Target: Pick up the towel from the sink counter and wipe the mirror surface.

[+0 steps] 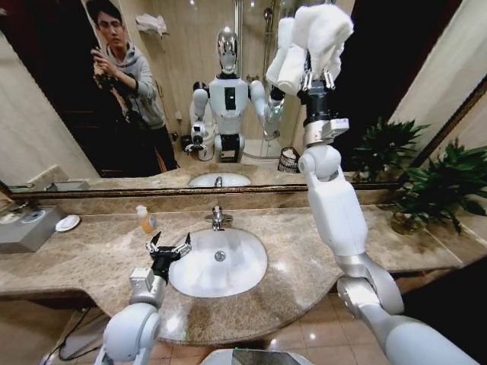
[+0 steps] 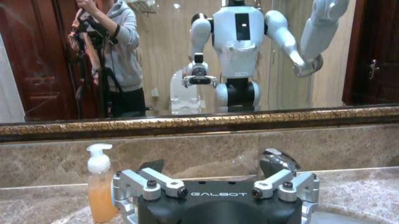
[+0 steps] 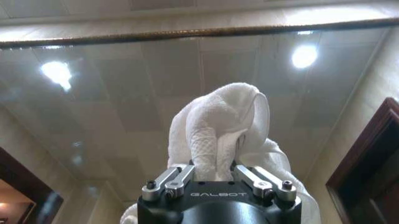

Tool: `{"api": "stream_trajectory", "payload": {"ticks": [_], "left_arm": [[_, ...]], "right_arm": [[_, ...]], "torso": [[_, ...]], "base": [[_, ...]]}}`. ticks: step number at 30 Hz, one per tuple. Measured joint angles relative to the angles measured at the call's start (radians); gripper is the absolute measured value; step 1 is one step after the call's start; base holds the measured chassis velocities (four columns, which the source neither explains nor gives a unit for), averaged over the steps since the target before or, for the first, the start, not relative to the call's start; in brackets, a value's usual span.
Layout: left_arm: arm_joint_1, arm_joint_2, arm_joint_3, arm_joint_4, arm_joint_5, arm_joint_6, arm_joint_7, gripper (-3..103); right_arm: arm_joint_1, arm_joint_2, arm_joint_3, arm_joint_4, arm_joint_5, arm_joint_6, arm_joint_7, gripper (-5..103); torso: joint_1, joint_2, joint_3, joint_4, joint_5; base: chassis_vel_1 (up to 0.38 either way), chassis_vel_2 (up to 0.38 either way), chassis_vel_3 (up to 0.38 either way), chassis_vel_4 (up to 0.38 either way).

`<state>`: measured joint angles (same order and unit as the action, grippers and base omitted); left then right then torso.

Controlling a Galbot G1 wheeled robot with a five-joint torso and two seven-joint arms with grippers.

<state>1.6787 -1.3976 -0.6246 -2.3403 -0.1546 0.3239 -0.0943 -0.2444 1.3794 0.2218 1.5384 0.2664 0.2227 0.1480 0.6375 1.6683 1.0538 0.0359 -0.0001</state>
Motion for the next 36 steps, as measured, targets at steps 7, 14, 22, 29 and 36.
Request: {"api": "stream_trajectory", "payload": {"ticks": [7, 14, 22, 29, 36], "left_arm": [[0.0, 0.0, 0.0, 0.0, 0.0, 0.0, 0.0, 100], [0.0, 0.0, 0.0, 0.0, 0.0, 0.0, 0.0, 100], [0.0, 0.0, 0.0, 0.0, 0.0, 0.0, 0.0, 100], [0.0, 0.0, 0.0, 0.0, 0.0, 0.0, 0.0, 100], [0.0, 0.0, 0.0, 0.0, 0.0, 0.0, 0.0, 100]], "right_arm": [[0.043, 0.069, -0.011, -0.083, -0.021, 0.018, -0.002, 18], [0.079, 0.149, -0.025, -0.157, -0.075, 0.038, -0.018, 18], [0.097, 0.231, -0.081, -0.213, -0.151, 0.074, -0.055, 18], [0.117, 0.232, -0.103, -0.289, -0.209, 0.112, -0.09, 18], [0.124, 0.223, -0.055, -0.284, -0.18, 0.121, -0.081, 18]], "torso": [[0.0, 0.0, 0.0, 0.0, -0.0001], [0.0, 0.0, 0.0, 0.0, -0.0002], [0.0, 0.0, 0.0, 0.0002, -0.0006], [0.0, 0.0, 0.0, 0.0, -0.0001], [0.0, 0.0, 0.0, 0.0006, 0.0]], "base": [[0.0, 0.0, 0.0, 0.0], [0.0, 0.0, 0.0, 0.0], [0.0, 0.0, 0.0, 0.0], [0.0, 0.0, 0.0, 0.0], [0.0, 0.0, 0.0, 0.0]]}}
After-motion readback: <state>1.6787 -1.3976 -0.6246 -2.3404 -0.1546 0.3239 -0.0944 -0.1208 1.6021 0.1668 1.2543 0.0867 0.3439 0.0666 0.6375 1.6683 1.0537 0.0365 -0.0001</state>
